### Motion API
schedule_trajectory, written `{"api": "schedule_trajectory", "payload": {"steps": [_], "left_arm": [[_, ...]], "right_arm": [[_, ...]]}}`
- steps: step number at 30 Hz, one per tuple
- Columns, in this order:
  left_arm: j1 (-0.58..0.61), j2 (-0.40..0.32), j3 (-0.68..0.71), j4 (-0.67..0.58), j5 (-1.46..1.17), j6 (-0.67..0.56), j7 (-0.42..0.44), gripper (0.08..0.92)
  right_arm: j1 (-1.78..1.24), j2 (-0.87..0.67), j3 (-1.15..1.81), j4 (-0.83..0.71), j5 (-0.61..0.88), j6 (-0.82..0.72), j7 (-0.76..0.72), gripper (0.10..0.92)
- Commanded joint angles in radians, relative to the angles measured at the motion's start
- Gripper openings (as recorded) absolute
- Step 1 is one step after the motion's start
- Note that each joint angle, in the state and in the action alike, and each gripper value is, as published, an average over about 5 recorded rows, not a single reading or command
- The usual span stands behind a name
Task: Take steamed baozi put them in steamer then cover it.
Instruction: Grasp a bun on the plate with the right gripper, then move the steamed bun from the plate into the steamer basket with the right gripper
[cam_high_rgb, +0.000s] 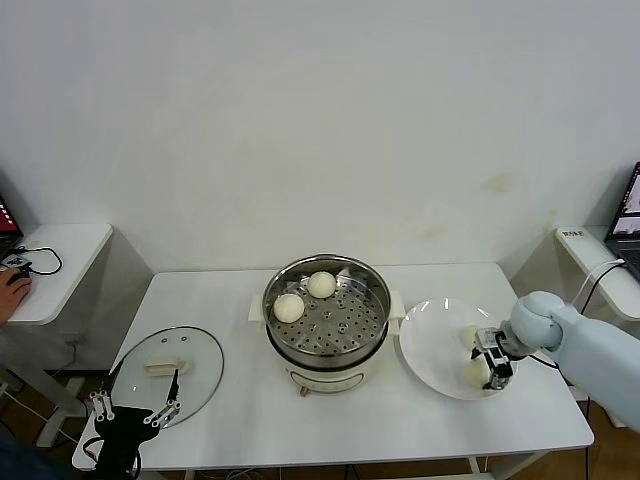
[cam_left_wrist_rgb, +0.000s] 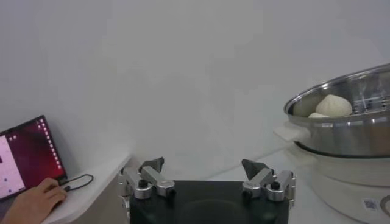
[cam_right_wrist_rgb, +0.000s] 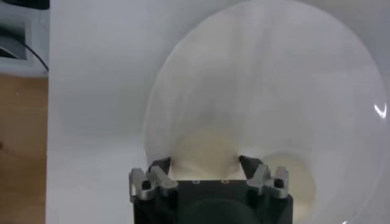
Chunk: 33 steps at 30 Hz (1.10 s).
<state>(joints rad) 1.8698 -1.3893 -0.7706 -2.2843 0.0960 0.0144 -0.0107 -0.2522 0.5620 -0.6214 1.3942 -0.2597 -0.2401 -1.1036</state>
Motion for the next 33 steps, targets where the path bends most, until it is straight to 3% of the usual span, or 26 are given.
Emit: {"api": "schedule_trajectory", "payload": {"steps": [1,5,16,24,33], "left_arm": [[0.000,0.000,0.000,0.000,0.000,0.000,0.000,0.823],[0.000,0.002,-0.002,0.000,0.000,-0.001,-0.001,0.823],[0.000,0.005,0.002,-0.012,-0.001,0.000,0.000,0.823],[-0.004,0.000,0.015,-0.020,0.001,-0.001,-0.001,0.823],[-0.003,-0.009,0.011,-0.028,0.003,-0.001,-0.001,0.823]], "right_arm": [[0.011,0.009,0.004,-0.007,0.002,-0.009,-0.011,0.640],[0.071,-0.016,-0.008,0.023,0.027,-0.015,-0.025,0.598],[0.556,-0.059,-0.205,0.129,0.257,-0.048,-0.039,0.600],[0.867,0.078,-0.378,0.189,0.395,-0.082,-0.020,0.605],[0.877,0.245,-0.499,0.316,0.501,-0.118,0.055,0.611]]}}
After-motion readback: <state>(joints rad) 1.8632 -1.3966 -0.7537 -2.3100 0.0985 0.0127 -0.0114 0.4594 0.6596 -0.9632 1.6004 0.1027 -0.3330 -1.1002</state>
